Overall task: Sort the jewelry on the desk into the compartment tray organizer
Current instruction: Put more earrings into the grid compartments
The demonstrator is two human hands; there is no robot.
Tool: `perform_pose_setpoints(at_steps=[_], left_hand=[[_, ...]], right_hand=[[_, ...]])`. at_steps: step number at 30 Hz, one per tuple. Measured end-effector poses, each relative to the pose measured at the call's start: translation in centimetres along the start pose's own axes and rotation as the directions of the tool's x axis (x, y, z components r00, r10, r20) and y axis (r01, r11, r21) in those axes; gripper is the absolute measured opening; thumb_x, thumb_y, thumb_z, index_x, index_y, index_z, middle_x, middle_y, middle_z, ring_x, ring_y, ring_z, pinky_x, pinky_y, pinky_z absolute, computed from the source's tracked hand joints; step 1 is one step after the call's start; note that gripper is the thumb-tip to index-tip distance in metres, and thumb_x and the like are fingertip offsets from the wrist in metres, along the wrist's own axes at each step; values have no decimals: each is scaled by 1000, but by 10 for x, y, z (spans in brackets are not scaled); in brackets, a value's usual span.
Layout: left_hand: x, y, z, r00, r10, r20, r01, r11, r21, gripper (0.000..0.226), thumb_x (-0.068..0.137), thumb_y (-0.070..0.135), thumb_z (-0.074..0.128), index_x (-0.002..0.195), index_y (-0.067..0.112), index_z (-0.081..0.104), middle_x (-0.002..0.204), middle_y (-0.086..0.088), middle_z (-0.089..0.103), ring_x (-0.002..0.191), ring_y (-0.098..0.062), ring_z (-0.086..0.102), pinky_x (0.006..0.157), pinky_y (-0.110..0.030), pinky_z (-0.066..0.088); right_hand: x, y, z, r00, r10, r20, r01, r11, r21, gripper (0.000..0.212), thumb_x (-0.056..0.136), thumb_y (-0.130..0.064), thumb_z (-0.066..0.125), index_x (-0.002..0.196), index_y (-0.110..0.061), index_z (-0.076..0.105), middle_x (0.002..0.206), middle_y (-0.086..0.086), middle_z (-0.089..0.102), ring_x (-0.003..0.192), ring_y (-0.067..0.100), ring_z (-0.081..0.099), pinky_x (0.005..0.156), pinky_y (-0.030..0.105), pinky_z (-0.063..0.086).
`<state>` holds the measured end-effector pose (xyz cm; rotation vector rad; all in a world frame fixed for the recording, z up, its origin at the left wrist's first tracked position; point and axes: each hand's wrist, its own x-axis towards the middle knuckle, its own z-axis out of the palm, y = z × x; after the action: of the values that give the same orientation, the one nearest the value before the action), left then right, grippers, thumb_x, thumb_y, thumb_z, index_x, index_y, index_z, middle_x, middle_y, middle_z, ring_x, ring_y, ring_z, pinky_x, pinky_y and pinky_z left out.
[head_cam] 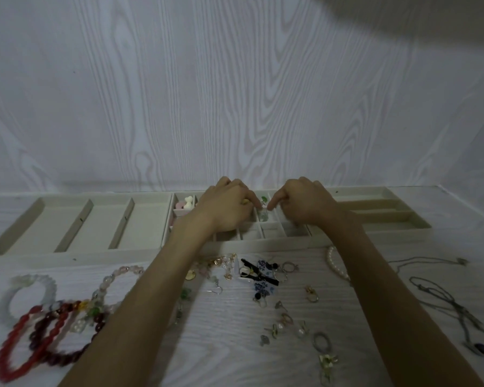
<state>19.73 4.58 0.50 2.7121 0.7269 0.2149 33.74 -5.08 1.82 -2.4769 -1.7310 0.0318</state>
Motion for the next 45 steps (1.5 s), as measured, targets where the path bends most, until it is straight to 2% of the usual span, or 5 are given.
perform_pose_setpoints(at_steps=[9,17,22,35,45], left_hand=[[-89,-30,-53,996,-92,-2,90,974,-209,19,96,30,51,102,38,67,112,14,66,99,-8,62,92,-41,50],[-175,-49,-43,978,-196,73,196,980,20,17,89,28,59,92,41,69,96,23,65,89,-2,61,80,-26,50],[-193,-39,-18,993,-115,16,116,991,-61,43,83,4,54,103,39,66,101,16,60,95,-7,52,82,-31,48],[-208,-47,-30,982,-155,105,141,982,124,22,92,26,51,101,35,67,105,15,61,104,-9,53,76,-25,38],[-139,9,-69,987,63,151,20,870,-493,51,90,14,61,138,16,43,126,-2,59,109,-12,60,92,-19,47]], right_hand=[[-35,-29,-31,990,-131,-46,138,966,219,22,91,-20,54,99,-32,71,103,-3,68,72,2,52,76,26,40],[-78,-127,7,927,-344,151,316,931,183,25,87,-20,56,104,-33,70,106,-8,68,94,12,61,81,30,51],[-90,-142,30,954,-295,55,287,950,124,17,87,-28,61,101,-30,69,99,-7,66,85,14,59,66,25,40],[-95,-110,-11,957,-194,214,103,921,377,15,82,-6,66,86,-21,68,92,-1,70,80,8,64,70,20,50],[-94,-69,-72,974,-220,47,136,743,655,13,79,-16,73,91,-15,69,81,4,71,72,10,67,75,26,52]])
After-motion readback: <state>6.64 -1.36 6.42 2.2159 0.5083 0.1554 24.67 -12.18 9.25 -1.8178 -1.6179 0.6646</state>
